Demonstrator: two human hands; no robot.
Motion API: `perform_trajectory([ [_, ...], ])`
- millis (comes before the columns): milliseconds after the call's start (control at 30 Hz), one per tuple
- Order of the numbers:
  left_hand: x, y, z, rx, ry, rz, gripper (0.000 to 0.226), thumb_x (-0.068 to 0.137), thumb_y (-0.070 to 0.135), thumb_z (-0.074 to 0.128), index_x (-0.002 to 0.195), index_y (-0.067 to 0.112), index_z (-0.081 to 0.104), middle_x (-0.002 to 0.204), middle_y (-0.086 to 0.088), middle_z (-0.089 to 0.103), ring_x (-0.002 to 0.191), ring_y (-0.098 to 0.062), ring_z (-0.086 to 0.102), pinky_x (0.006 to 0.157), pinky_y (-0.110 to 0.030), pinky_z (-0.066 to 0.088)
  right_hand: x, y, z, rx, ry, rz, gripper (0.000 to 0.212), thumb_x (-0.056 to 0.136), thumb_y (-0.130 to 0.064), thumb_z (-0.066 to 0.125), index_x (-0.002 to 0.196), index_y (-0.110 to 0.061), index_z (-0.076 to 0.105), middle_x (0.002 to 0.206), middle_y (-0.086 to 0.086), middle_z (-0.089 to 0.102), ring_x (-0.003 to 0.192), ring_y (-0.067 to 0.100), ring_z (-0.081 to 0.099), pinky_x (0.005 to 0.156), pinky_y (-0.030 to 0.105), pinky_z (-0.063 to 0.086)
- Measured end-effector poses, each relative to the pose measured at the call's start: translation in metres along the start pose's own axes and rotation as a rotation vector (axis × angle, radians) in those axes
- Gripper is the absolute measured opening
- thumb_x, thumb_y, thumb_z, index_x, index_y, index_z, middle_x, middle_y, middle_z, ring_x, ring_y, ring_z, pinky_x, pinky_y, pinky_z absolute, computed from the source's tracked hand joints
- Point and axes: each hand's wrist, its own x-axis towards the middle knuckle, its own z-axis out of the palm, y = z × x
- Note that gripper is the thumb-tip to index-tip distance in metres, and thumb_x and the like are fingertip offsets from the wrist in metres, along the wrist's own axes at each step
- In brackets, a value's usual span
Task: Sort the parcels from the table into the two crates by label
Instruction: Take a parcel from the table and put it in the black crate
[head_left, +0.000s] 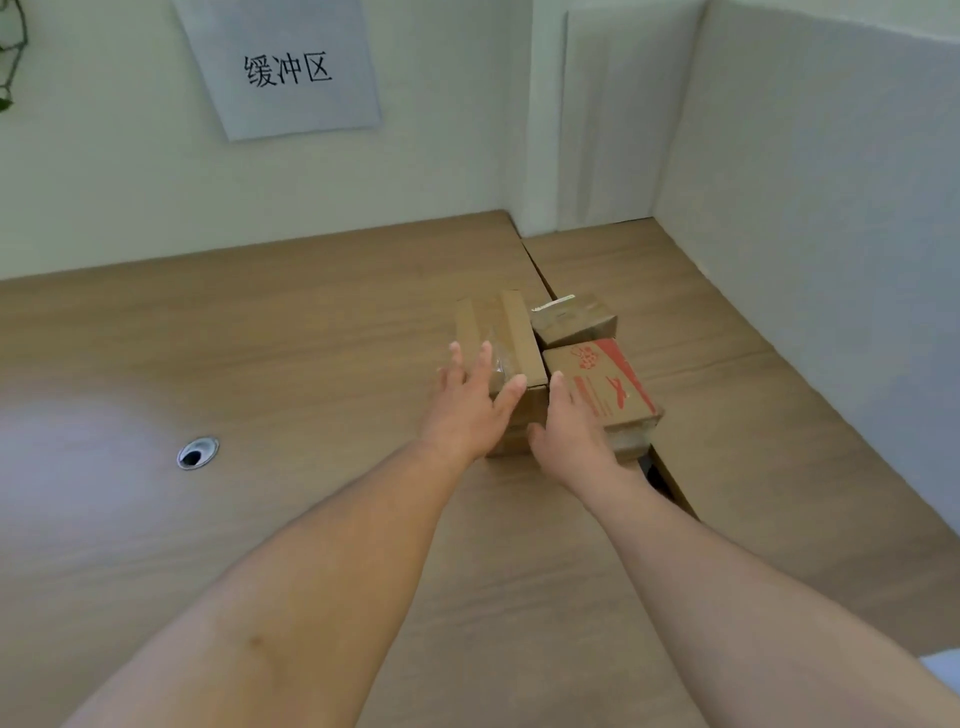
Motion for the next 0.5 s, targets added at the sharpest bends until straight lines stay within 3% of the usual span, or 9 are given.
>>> perform_trajectory([
  [100, 0.004, -0.012, 0.007, -0.189, 0.013, -0.079, 0.074, 0.097, 0.061, 0.029, 0.156, 0.022, 0.009, 0.164, -0.006, -0.004, 0.151, -0.023, 0.004, 0.120, -0.038, 0.012, 0.003, -0.004, 0.014, 0.048, -0.005, -0.049, 0.070, 0.098, -0.015, 0.049, 0.155, -0.012, 0.009, 0.156, 0.007, 0.026, 0.142, 0.025, 0.026, 0.111, 0.039, 0.028],
  [233, -0.003, -0.039, 0.001, -0.352, 0.159, -0.217, 0.084, 0.091, 0.069, 0.033, 0.154, 0.015, 0.020, 0.158, -0.011, 0.022, 0.145, -0.027, 0.025, 0.117, -0.040, 0.024, 0.006, -0.019, 0.026, 0.186, 0.053, -0.170, 0.045, 0.101, -0.017, 0.043, 0.146, -0.013, 0.040, 0.145, 0.006, 0.045, 0.134, 0.024, 0.040, 0.111, 0.037, 0.032],
  [300, -0.007, -0.053, -0.004, -0.501, 0.181, -0.316, 0.091, 0.086, 0.074, 0.039, 0.155, 0.019, 0.017, 0.158, -0.011, 0.023, 0.144, -0.028, 0.027, 0.115, -0.041, 0.025, 0.007, -0.033, 0.031, 0.244, 0.023, -0.203, 0.039, 0.103, -0.016, 0.040, 0.141, -0.012, 0.048, 0.143, 0.006, 0.050, 0.134, 0.023, 0.042, 0.113, 0.035, 0.030],
  [367, -0.012, -0.067, -0.008, -0.613, 0.190, -0.410, 0.094, 0.082, 0.075, 0.048, 0.155, 0.024, 0.017, 0.156, -0.011, 0.025, 0.140, -0.031, 0.033, 0.114, -0.044, 0.030, 0.008, -0.044, 0.037, 0.256, -0.020, -0.217, 0.039, 0.103, -0.015, 0.039, 0.140, -0.012, 0.050, 0.142, 0.007, 0.051, 0.133, 0.023, 0.044, 0.111, 0.032, 0.032],
  [433, -0.017, -0.077, -0.011, -0.681, 0.207, -0.464, 0.090, 0.075, 0.068, 0.062, 0.150, 0.031, 0.028, 0.147, -0.011, 0.036, 0.127, -0.033, 0.047, 0.106, -0.048, 0.042, 0.010, -0.048, 0.043, 0.223, -0.017, -0.186, 0.040, 0.102, -0.016, 0.041, 0.141, -0.013, 0.048, 0.141, 0.009, 0.050, 0.131, 0.025, 0.043, 0.108, 0.030, 0.032],
  [500, -0.019, -0.088, -0.013, -0.740, 0.185, -0.494, 0.086, 0.062, 0.062, 0.062, 0.142, 0.039, 0.038, 0.138, -0.008, 0.047, 0.117, -0.030, 0.054, 0.100, -0.048, 0.048, 0.014, -0.047, 0.047, 0.156, 0.040, -0.113, 0.043, 0.100, -0.021, 0.045, 0.143, -0.014, 0.045, 0.138, 0.012, 0.045, 0.129, 0.027, 0.041, 0.106, 0.032, 0.031],
])
